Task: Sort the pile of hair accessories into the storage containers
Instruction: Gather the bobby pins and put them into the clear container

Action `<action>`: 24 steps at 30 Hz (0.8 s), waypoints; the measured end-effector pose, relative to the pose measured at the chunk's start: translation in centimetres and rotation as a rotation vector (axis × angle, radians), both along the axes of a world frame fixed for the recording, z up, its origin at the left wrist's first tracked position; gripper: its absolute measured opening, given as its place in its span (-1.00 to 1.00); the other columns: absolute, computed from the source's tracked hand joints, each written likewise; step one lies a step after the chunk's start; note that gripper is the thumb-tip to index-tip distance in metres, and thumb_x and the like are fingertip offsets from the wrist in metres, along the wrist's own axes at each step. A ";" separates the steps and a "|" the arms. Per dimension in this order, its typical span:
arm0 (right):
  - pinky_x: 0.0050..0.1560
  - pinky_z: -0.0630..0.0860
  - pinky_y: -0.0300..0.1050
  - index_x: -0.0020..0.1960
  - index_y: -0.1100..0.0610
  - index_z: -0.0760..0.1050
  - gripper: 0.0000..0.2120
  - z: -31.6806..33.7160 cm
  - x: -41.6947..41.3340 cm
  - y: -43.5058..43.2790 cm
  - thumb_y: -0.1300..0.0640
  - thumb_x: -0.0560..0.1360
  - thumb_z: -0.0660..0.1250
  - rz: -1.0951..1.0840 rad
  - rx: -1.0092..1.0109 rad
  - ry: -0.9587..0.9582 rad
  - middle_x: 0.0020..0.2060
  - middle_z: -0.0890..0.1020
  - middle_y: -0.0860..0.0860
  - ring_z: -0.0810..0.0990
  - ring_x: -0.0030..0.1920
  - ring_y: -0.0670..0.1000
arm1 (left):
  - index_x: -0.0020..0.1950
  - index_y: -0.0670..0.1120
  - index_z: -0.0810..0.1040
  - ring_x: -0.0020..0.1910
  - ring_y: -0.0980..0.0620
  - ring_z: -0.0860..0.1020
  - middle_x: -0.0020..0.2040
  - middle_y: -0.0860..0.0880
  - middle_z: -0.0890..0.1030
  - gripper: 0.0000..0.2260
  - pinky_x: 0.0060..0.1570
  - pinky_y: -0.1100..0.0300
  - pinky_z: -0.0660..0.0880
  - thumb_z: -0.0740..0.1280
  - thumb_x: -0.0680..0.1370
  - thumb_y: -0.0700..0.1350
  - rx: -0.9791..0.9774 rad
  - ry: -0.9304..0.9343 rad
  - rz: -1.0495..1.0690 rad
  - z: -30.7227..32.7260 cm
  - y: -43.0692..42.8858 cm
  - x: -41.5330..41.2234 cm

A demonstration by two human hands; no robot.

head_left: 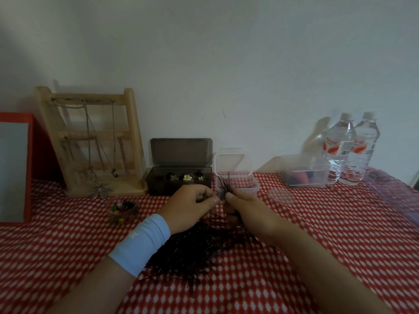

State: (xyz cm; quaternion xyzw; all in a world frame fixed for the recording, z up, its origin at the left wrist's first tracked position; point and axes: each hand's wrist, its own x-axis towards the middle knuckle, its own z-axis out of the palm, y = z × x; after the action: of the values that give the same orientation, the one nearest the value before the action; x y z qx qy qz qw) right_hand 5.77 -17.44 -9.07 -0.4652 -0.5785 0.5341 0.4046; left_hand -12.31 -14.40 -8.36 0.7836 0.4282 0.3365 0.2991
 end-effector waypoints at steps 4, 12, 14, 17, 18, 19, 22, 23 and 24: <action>-0.20 0.46 -0.33 0.05 0.03 0.53 -0.77 0.1 -0.6 -0.2 0.13 0.71 0.11 -0.024 0.143 -0.073 -0.32 0.63 -0.21 0.58 -0.27 -0.25 | -0.20 -0.06 0.67 -0.20 0.11 0.63 -0.25 0.02 0.68 -0.84 -0.11 0.20 0.54 0.39 0.55 -0.06 -0.014 0.032 -0.011 -0.7 -0.4 0.6; -0.11 0.56 -0.06 -0.06 0.20 0.54 -0.72 0.0 -0.2 -0.2 0.15 0.70 0.13 0.012 0.124 -0.077 -0.25 0.63 0.01 0.59 -0.20 0.01 | 0.01 0.07 0.59 -0.05 0.21 0.57 -0.04 0.11 0.62 -0.90 0.02 0.25 0.45 0.32 0.56 -0.10 0.011 -0.012 0.113 1.1 0.4 -0.8; -0.20 0.46 -0.08 -0.11 0.20 0.46 -0.74 -0.2 -0.5 -0.1 0.15 0.69 0.14 0.094 0.098 -0.005 -0.32 0.53 0.03 0.50 -0.28 0.03 | 0.21 0.10 0.52 0.05 0.29 0.53 0.08 0.15 0.58 -0.80 0.10 0.31 0.42 0.31 0.59 -0.07 0.015 -0.085 0.071 1.3 0.0 -0.6; -0.25 0.36 -0.11 -0.06 0.19 0.40 -0.81 -0.4 -0.6 0.1 0.20 0.70 0.09 0.127 0.041 0.139 -0.34 0.40 0.01 0.38 -0.33 0.00 | 0.35 0.06 0.51 0.14 0.29 0.52 0.19 0.17 0.58 -0.70 0.21 0.32 0.39 0.29 0.61 -0.02 0.079 0.029 0.033 1.2 -0.1 0.0; -0.25 0.35 -0.12 -0.06 0.17 0.41 -0.80 -0.3 -0.6 0.1 0.21 0.70 0.08 0.122 0.032 0.157 -0.33 0.38 0.02 0.37 -0.33 -0.01 | 0.29 0.04 0.57 0.11 0.26 0.55 0.15 0.18 0.61 -0.74 0.19 0.33 0.40 0.29 0.61 -0.02 0.106 0.066 0.050 1.3 -0.1 0.1; -0.26 0.34 -0.13 -0.06 0.16 0.42 -0.79 -0.3 -0.5 0.1 0.21 0.70 0.08 0.117 0.030 0.154 -0.33 0.37 0.02 0.35 -0.33 -0.02 | 0.20 0.02 0.63 0.04 0.25 0.59 0.08 0.18 0.64 -0.78 0.13 0.34 0.43 0.31 0.60 -0.03 0.115 0.072 0.058 1.3 -0.1 0.0; -0.30 0.29 -0.15 -0.09 0.14 0.40 -0.78 -0.5 -0.4 0.2 0.23 0.70 0.08 0.096 0.021 0.154 -0.33 0.34 0.01 0.31 -0.35 -0.04 | 0.00 0.00 0.72 -0.17 0.24 0.63 -0.15 0.11 0.71 -0.85 -0.06 0.40 0.49 0.34 0.58 -0.06 0.100 0.055 0.050 1.3 0.1 -0.4; -0.31 0.28 -0.16 -0.11 0.12 0.39 -0.77 -0.6 -0.4 0.4 0.23 0.69 0.07 0.085 0.016 0.160 -0.34 0.32 0.01 0.29 -0.36 -0.04 | -0.04 0.00 0.72 -0.22 0.25 0.62 -0.22 0.11 0.70 -0.84 -0.09 0.39 0.50 0.33 0.59 -0.06 0.111 0.071 0.072 1.3 0.2 -0.5; -0.32 0.27 -0.16 -0.12 0.11 0.38 -0.76 -0.7 -0.4 0.5 0.23 0.69 0.07 0.075 0.015 0.163 -0.35 0.32 0.00 0.28 -0.37 -0.04 | -0.07 0.00 0.72 -0.27 0.26 0.60 -0.27 0.13 0.67 -0.82 -0.10 0.35 0.51 0.32 0.59 -0.06 0.124 0.072 0.108 1.2 0.3 -0.5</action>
State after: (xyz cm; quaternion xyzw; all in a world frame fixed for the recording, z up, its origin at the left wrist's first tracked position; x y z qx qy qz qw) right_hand 5.42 -16.94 -9.76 -0.3950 -0.5645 0.5809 0.4335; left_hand -12.85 -14.14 -7.15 0.7880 0.4585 0.3495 0.2160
